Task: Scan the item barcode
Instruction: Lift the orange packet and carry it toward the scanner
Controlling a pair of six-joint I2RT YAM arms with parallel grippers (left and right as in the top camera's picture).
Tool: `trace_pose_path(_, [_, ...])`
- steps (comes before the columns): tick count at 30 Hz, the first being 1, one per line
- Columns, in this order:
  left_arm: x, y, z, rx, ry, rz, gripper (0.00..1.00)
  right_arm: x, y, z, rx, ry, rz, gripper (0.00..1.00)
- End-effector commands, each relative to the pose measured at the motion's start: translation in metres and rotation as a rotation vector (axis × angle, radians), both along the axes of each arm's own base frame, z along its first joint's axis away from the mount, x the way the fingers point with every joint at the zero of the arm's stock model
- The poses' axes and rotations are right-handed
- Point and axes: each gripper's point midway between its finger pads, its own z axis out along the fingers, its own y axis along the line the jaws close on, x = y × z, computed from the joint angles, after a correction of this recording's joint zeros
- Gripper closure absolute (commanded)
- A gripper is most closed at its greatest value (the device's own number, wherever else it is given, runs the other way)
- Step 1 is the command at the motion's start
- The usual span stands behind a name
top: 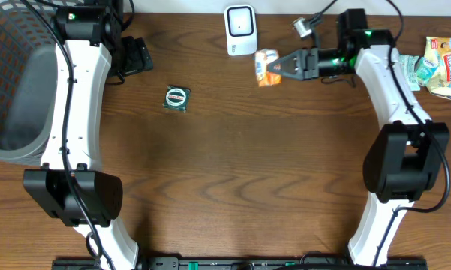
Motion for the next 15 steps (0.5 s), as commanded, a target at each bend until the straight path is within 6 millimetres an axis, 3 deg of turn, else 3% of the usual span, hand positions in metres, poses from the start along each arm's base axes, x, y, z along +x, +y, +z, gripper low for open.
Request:
trace_pose_path(1, [0.000,0.003,-0.006,0.015,0.020,-0.003,0.02,-0.003,-0.009,0.026,0.099,-0.034,0.000,0.99])
trace_pose_path(5, [0.000,0.003,-0.006,0.014,0.020,-0.003,0.02,-0.005,-0.007,0.025,0.099,-0.023,0.003,0.99])
trace_pose_path(15, [0.000,0.003,-0.006,0.014,0.020,-0.003,0.03,-0.024,0.024,0.024,0.097,0.033,0.077,0.99])
